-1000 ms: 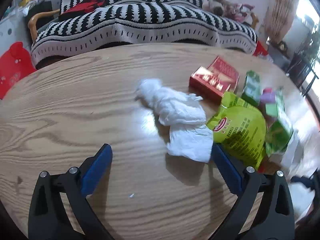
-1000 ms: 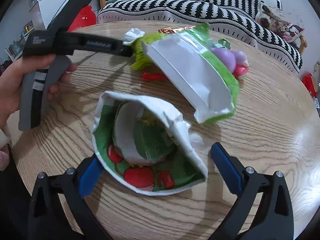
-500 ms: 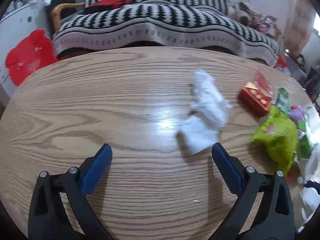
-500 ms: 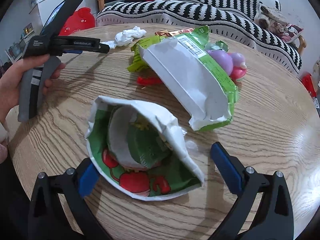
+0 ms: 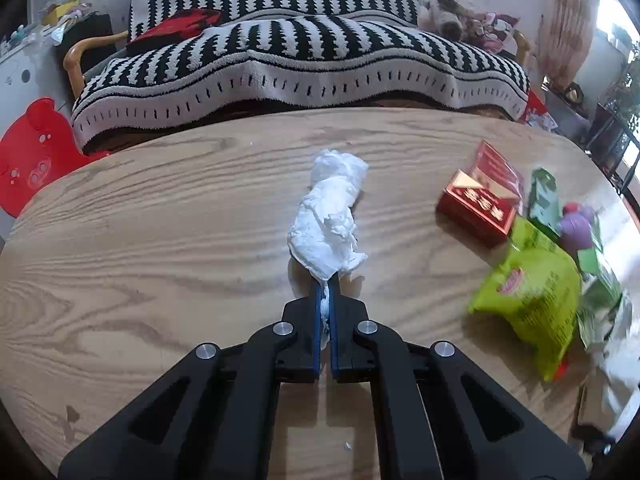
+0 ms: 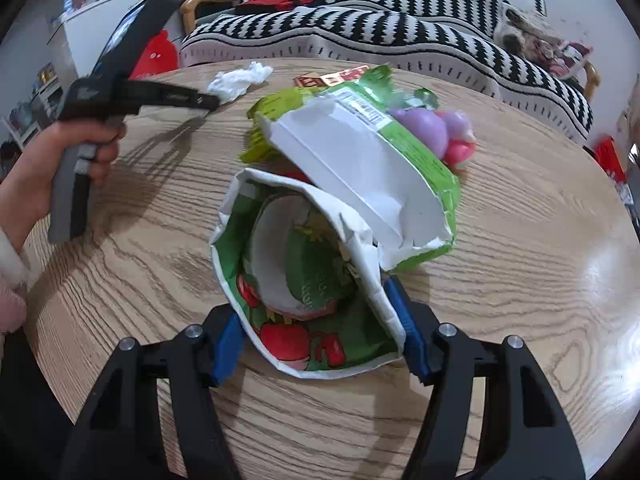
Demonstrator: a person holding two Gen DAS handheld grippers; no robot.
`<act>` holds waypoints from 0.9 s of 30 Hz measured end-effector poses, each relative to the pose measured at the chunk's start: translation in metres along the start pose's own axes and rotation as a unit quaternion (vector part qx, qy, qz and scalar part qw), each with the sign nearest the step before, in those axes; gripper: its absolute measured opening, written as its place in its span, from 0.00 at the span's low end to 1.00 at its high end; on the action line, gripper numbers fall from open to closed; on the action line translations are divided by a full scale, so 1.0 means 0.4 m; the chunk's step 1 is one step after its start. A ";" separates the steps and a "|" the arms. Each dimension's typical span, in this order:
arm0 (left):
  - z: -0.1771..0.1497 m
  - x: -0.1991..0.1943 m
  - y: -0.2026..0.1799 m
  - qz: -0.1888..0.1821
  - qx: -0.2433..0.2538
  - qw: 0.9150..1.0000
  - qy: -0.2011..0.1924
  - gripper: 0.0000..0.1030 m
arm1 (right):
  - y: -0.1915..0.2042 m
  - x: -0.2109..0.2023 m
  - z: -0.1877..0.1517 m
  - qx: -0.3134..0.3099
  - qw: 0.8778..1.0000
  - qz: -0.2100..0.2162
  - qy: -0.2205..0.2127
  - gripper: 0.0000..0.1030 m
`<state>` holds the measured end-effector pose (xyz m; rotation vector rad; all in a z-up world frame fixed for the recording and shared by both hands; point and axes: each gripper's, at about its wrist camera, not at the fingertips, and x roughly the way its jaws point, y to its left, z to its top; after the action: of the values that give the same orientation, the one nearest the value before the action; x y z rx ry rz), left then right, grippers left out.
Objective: Collect trash
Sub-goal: 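Grasp the white tissue with the left gripper while the right gripper grasps the white-green snack bag, then carry the tissue to the bin and open the left gripper while the right gripper drops the bag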
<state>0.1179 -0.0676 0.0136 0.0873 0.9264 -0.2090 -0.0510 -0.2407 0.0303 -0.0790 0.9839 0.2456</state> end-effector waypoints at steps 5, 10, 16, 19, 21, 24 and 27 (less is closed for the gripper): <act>-0.038 -0.058 -0.024 -0.008 0.011 1.000 0.003 0.02 | -0.061 -0.020 -0.003 0.046 0.999 -0.009 -0.010 0.62; -0.107 -0.158 -0.050 -0.028 0.013 0.999 -0.012 0.02 | -0.099 -0.054 -0.013 0.079 0.996 -0.022 -0.035 0.62; -0.248 -0.332 -0.121 -0.060 0.005 0.997 -0.047 0.02 | -0.130 -0.142 -0.036 0.118 0.988 -0.040 -0.088 0.62; -0.325 -0.417 -0.195 -0.074 0.044 0.995 -0.054 0.02 | -0.143 -0.207 -0.060 0.148 0.982 -0.034 -0.111 0.62; -0.368 -0.476 -0.256 -0.086 0.075 0.992 -0.057 0.02 | -0.145 -0.270 -0.088 0.165 0.977 -0.021 -0.130 0.62; -0.409 -0.551 -0.365 -0.122 0.123 0.983 -0.058 0.02 | -0.156 -0.357 -0.142 0.167 0.974 -0.024 -0.148 0.62; -0.455 -0.604 -0.487 -0.152 0.176 0.971 -0.057 0.02 | -0.203 -0.458 -0.239 0.194 0.967 -0.029 -0.163 0.62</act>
<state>-0.2076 -0.1938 0.1009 0.2591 0.7766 -0.6581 -0.2061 -0.3675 0.1261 0.2830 0.6847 0.0073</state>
